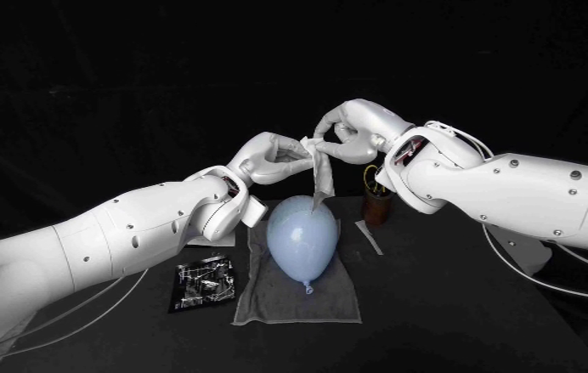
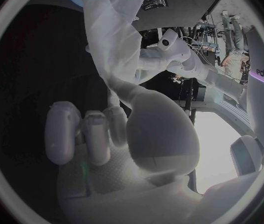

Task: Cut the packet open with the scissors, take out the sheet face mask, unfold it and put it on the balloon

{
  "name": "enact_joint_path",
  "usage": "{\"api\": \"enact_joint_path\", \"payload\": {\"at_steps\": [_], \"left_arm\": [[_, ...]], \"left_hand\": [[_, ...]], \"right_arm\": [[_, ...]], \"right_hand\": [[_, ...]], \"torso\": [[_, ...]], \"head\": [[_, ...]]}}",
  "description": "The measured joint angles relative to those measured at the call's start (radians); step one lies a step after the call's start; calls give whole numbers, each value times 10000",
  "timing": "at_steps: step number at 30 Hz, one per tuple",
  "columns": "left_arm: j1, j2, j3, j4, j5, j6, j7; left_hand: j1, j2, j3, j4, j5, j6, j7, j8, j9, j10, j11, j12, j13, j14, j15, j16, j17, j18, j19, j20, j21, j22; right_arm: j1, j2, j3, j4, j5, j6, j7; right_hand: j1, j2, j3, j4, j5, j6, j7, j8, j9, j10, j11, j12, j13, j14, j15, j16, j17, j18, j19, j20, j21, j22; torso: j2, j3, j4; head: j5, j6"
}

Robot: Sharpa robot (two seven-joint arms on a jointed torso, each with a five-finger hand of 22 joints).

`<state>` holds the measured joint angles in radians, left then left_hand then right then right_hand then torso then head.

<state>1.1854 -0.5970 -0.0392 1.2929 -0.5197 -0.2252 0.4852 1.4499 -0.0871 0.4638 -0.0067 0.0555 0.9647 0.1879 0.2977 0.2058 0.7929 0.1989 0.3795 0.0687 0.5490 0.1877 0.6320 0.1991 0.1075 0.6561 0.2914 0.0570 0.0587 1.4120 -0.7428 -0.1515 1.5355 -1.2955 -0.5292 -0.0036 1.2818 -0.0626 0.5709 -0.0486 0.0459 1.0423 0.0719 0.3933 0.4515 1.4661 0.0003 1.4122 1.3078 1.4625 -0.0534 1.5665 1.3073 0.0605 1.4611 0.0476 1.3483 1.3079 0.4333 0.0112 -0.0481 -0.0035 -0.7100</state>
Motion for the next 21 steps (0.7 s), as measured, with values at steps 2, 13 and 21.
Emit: {"api": "enact_joint_path", "payload": {"at_steps": [2,13,21], "left_arm": [[0,1,0,8,41,30,2],[0,-66,0,191,316,309,0],[0,-248,-1,283,1122,530,-22]], "left_hand": [[0,0,0,0,0,0,0,0,13,21,-21,0,0,35,-35,12,0,0,7,-7,0,0],[0,0,0,0,-1,36,-36,1,52,159,-61,67,-1,99,-43,36,0,0,35,-37,0,-1],[-32,-31,0,-1,-34,35,-36,39,68,284,-116,118,11,142,-71,74,0,-1,164,-10,0,2]], "right_arm": [[-6,20,-1,-26,-4,4,-41],[-26,99,-9,-173,-81,0,-270],[-30,107,-13,-224,-215,-9,-409]], "right_hand": [[11,11,0,0,-1,-9,8,0,0,0,0,0,-2,0,0,-1,0,0,-1,1,3,-1],[11,10,-2,-1,-2,-20,8,-10,0,-16,16,28,0,0,0,8,3,0,-7,5,3,-5],[11,9,28,-32,-21,5,-41,-22,6,-16,16,28,3,0,0,8,9,1,-8,7,3,0]], "torso": [[0,-1,-1],[-3,1,-7],[-8,2,-8]], "head": [[1,0],[-28,13],[-61,39]]}}
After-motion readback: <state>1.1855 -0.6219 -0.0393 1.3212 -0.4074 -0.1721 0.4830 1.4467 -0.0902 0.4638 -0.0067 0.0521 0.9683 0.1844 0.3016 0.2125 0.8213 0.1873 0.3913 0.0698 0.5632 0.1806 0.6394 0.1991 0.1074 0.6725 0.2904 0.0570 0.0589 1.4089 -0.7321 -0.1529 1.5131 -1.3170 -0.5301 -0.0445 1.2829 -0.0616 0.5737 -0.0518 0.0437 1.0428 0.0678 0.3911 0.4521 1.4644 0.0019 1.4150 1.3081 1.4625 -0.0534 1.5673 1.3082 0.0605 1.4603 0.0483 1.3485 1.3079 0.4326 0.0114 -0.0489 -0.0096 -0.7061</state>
